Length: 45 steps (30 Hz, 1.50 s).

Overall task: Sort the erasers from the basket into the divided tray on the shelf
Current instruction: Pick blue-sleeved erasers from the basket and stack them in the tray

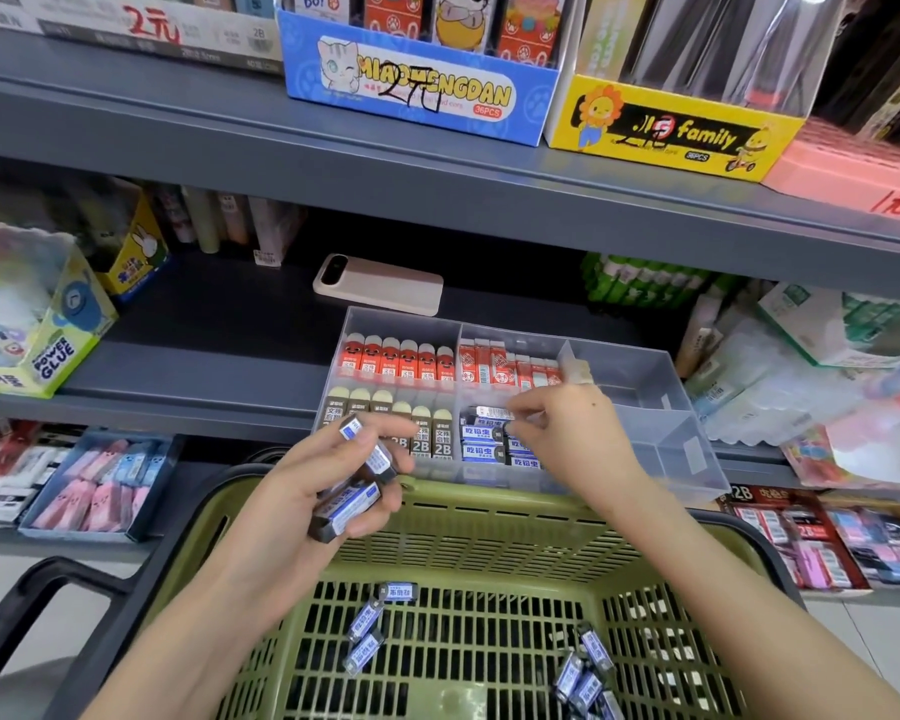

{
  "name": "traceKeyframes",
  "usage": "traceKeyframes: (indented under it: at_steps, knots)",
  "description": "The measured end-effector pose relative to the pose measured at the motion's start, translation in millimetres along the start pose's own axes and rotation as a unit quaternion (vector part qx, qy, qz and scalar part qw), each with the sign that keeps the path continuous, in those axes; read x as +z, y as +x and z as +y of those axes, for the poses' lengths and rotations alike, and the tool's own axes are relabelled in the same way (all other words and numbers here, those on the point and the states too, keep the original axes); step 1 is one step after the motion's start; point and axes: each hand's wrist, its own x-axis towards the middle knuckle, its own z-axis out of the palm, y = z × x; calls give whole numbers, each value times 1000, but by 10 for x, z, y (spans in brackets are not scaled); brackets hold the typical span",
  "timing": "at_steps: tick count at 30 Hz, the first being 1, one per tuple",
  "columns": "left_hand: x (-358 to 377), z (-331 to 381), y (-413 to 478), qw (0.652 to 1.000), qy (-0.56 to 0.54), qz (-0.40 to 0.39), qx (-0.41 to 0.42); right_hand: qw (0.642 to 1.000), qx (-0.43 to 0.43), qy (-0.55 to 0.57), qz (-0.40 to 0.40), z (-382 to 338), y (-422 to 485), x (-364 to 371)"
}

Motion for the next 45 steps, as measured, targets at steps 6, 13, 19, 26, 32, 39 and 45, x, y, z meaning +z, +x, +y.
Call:
traceKeyframes:
  at_steps: [6,13,19,26,32,39,45]
  knots:
    - [25,-19,-5,1000,-6,6,-5,998,18,-33,-50,-1,71,71]
    - [29,-14,-15,1000,-7,10,-6,997,2,-76,-14,-35,70,31]
    - [14,-7,-12,1000,-19,2,-7,999,8,-52,-6,-32,5,-3]
    - [29,-25,-9,999,-27,7,-15,997,-2,-69,-43,-39,83,16]
    - [18,-8,-20,999,-33,5,-13,989,-53,-138,-23,-57,31,-44]
    - [6,-27,-9,999,-27,0,-17,988,80,125,-32,-55,40,-211]
    - [-2,-28,-17,999,-30,6,-14,980,111,166,-10,-48,22,-40]
